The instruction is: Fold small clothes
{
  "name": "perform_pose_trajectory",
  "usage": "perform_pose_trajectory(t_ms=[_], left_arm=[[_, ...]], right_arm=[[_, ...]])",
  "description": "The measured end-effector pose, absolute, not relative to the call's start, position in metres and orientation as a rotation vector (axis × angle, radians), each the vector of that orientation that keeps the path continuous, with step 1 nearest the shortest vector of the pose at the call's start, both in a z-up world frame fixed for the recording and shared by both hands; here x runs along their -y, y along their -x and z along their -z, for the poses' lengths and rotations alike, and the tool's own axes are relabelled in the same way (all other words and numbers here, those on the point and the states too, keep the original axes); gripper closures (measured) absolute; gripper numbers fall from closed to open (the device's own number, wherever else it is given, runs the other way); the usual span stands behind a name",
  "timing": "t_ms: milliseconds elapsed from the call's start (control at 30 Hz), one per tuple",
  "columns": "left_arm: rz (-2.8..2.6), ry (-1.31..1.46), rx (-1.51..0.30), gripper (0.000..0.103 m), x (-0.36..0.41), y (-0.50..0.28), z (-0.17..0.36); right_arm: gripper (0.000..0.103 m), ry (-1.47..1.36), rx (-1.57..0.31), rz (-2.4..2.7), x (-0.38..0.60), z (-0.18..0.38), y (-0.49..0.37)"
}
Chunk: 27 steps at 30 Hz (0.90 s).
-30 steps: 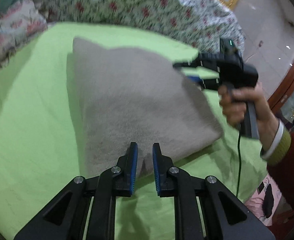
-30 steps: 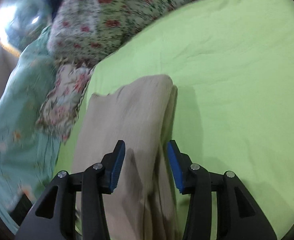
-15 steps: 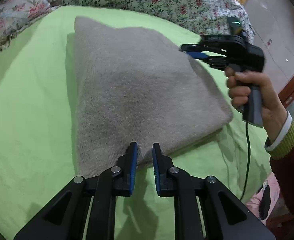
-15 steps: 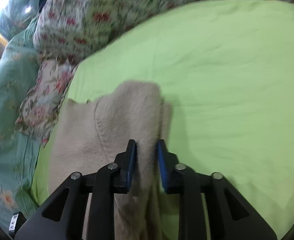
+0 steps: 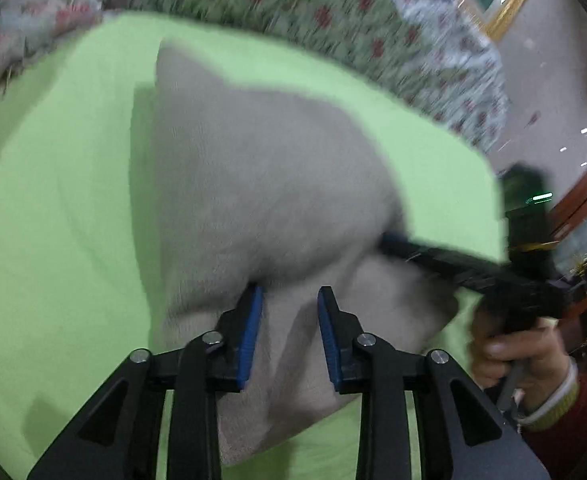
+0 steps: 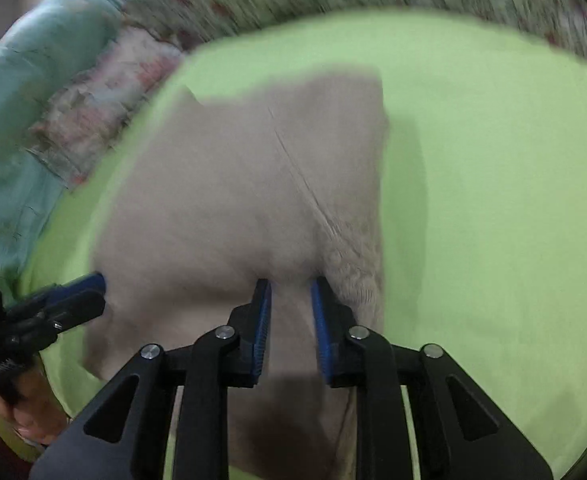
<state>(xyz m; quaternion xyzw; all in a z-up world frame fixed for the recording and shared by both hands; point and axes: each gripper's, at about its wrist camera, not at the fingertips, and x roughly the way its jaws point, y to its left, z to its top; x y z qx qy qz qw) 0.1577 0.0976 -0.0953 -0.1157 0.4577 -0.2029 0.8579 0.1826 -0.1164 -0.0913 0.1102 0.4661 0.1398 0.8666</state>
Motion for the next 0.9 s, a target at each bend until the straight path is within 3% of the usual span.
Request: perform_pose_trajectory(t_ms=[200,333,533,900], left_arm=[[0.398,0.254,-0.946,0.083,-0.1,-0.143,0.095],[0.375,0.189,-0.927,0.078,-0.096,-0.113,0.085],[0.361,0.167,-0.939,0.079,-0.106,-0.071,0.104],[0.32,0.143,-0.966,0.079,-0.102,-0.074,0.1]], right_arm=[[0.082,-0.2,-0.969,-0.267,0.117,0.084,-0.167],[0.079,-0.171,-0.951,-0.286,0.109,0.07,-0.134],[0.08,-0.149,-0.958,-0.258,0.119,0.092,-0.1],[0.08,-0.117,-0.976,-0.231,0.12,0.086,-0.101]])
